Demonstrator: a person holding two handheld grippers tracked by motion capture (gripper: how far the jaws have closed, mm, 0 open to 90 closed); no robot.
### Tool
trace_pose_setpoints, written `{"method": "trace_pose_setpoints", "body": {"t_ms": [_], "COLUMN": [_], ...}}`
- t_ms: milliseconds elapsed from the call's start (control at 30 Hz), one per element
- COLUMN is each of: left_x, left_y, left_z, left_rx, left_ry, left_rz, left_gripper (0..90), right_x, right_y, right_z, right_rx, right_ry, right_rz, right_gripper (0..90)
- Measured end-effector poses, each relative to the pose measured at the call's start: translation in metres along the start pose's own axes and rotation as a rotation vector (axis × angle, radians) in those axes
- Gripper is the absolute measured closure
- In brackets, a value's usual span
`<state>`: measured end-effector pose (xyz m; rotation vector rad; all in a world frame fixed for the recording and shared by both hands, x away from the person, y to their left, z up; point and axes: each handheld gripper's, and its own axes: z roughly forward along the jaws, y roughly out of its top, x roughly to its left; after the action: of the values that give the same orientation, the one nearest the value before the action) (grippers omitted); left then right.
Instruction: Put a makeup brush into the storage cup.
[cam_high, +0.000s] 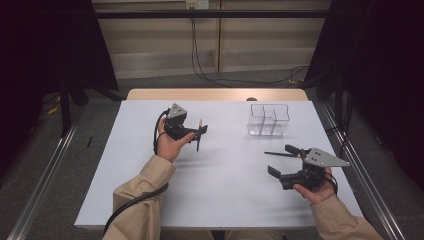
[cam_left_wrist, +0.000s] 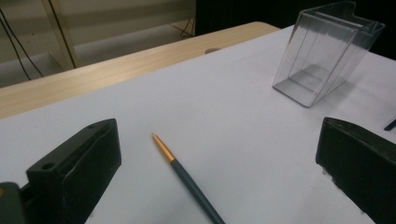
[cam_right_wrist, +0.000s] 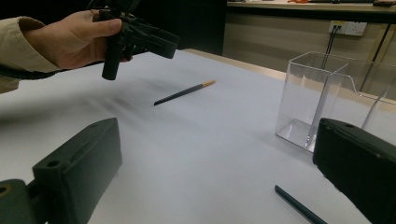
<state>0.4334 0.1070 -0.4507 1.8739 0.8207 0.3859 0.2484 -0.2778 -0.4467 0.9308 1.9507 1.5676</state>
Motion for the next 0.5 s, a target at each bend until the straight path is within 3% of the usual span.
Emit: {"method": "trace_pose_setpoints", "body": {"t_ms": [267, 467, 500], "left_x": [0.002, 0.002, 0.001], "left_y": [0.003, 0.007, 0.007], "left_z": [0.006, 0.011, 0.012], "left_rx": [0.080, 0.162, 0.164], "left_ry": [0.012, 0.017, 0.010], "left_rz": [-0.043, -0.026, -0.044], "left_gripper": [0.0, 0.0, 0.0], "right_x": [0.001, 0.001, 0.001], "right_y": [0.000, 0.000, 0.000], "right_z": [0.001, 0.001, 0.001], "right_rx": [0.009, 0.010, 0.010], "right_ry": [0.006, 0.007, 0.007], "right_rz": [-0.003, -0.004, -0.004], "right_gripper": [0.7, 0.8, 0.8]}}
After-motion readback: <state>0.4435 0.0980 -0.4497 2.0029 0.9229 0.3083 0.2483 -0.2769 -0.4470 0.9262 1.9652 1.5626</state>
